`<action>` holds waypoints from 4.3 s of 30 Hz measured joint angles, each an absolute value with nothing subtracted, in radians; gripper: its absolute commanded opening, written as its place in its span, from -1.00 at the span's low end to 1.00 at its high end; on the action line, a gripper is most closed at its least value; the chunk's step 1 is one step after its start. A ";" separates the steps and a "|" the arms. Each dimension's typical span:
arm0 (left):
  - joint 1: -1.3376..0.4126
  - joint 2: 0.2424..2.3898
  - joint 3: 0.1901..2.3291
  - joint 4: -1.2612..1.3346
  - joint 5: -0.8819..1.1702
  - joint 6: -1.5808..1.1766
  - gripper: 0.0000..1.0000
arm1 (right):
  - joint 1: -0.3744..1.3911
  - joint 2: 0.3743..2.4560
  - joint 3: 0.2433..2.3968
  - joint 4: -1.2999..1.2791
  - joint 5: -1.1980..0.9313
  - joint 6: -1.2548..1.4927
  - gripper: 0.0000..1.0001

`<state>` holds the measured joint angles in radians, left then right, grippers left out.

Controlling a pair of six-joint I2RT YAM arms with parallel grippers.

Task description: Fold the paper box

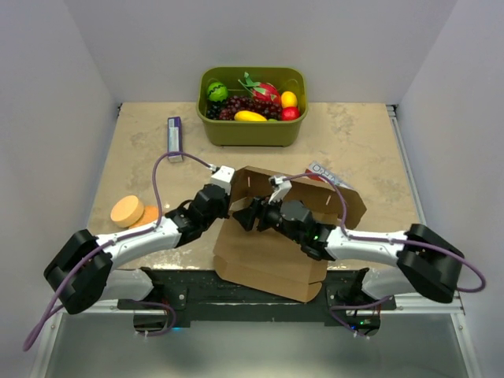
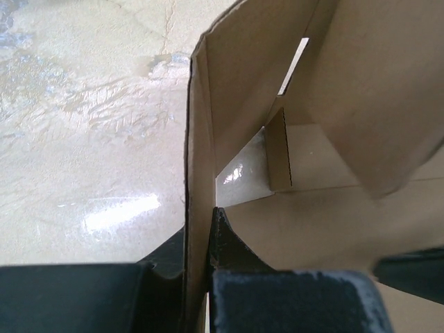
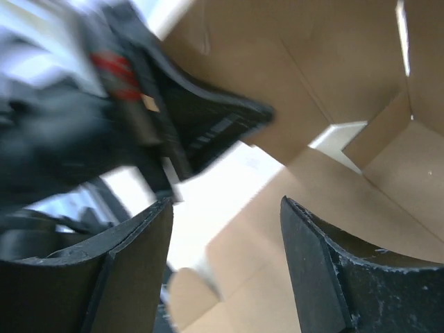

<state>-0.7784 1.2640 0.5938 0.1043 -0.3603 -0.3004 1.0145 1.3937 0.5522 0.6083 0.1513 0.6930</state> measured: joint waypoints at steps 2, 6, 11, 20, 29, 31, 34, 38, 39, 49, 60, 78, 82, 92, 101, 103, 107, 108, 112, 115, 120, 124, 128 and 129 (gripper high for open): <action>-0.781 1.266 0.594 0.105 -0.368 -0.305 -1.00 | 1.014 1.316 0.547 0.569 0.158 0.708 0.38; -0.784 1.270 0.594 0.107 -0.376 -0.314 -1.00 | 1.014 1.189 0.524 0.481 0.167 0.750 0.51; -0.789 1.270 0.594 0.107 -0.389 -0.323 -1.00 | 1.015 1.049 0.496 0.361 0.234 0.896 0.47; -0.800 1.270 0.592 0.109 -0.405 -0.324 -1.00 | 1.014 1.047 0.511 0.296 0.368 1.190 0.45; -0.808 1.270 0.591 0.108 -0.421 -0.331 -1.00 | 1.014 0.958 0.513 0.299 0.553 1.351 0.64; -0.809 1.270 0.591 0.108 -0.423 -0.331 -1.00 | 1.014 0.945 0.513 0.298 0.603 1.373 0.65; -0.809 1.270 0.591 0.108 -0.424 -0.331 -1.00 | 1.014 0.953 0.519 0.280 0.665 1.390 0.67; -0.812 1.270 0.591 0.108 -0.426 -0.331 -1.00 | 0.997 1.001 0.578 0.205 0.711 1.427 0.68; -0.813 1.270 0.591 0.108 -0.427 -0.331 -1.00 | 0.992 1.019 0.602 0.183 0.719 1.438 0.68; -0.822 1.270 0.591 0.107 -0.436 -0.331 -1.00 | 0.962 1.092 0.656 0.134 0.788 1.492 0.58; -0.835 1.270 0.591 0.104 -0.443 -0.349 -1.00 | 0.942 1.134 0.635 0.118 0.790 1.533 -0.13; -0.868 1.127 0.469 0.212 -0.272 -0.366 0.27 | 0.941 1.141 0.596 0.192 0.808 1.616 -1.00; -0.868 1.053 0.445 0.248 -0.231 -0.341 0.61 | 0.941 1.146 0.594 0.199 0.814 1.618 -1.00; -0.723 0.813 0.388 0.252 -0.113 -0.315 0.75 | 0.941 1.145 0.590 0.203 0.817 1.619 -1.00; -0.524 0.810 0.409 0.289 -0.042 -0.355 0.75 | 0.941 1.145 0.588 0.210 0.817 1.610 -1.00; -0.490 0.871 0.411 0.286 -0.046 -0.360 0.70 | 0.941 1.145 0.588 0.210 0.817 1.607 -1.00; -0.469 1.007 0.426 0.284 -0.016 -0.346 0.43 | 0.941 1.145 0.587 0.214 0.817 1.603 -1.00; -0.469 1.041 0.432 0.287 0.007 -0.337 0.42 | 0.941 1.145 0.587 0.215 0.817 1.603 -1.00; -0.477 1.115 0.432 0.334 0.105 -0.310 0.42 | 0.941 1.146 0.587 0.219 0.816 1.596 -1.00; -0.487 1.119 0.416 0.403 0.168 -0.291 0.41 | 0.941 1.154 0.587 0.229 0.817 1.592 -1.00; -0.508 1.161 0.392 0.517 0.261 -0.264 0.42 | 0.940 1.169 0.587 0.253 0.819 1.584 -1.00; -0.535 1.219 0.390 0.571 0.307 -0.235 0.42 | 0.940 1.172 0.587 0.260 0.819 1.578 -1.00; -0.558 1.246 0.390 0.602 0.325 -0.202 0.41 | 0.940 1.172 0.587 0.261 0.818 1.574 -1.00; -0.561 1.253 0.390 0.615 0.329 -0.195 0.40 | 0.940 1.172 0.587 0.261 0.818 1.573 -1.00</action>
<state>-0.5610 1.2533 0.3904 0.6151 0.3290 -0.1947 0.9401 1.1717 0.5869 0.2607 0.8185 1.5734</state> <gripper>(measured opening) 0.710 0.030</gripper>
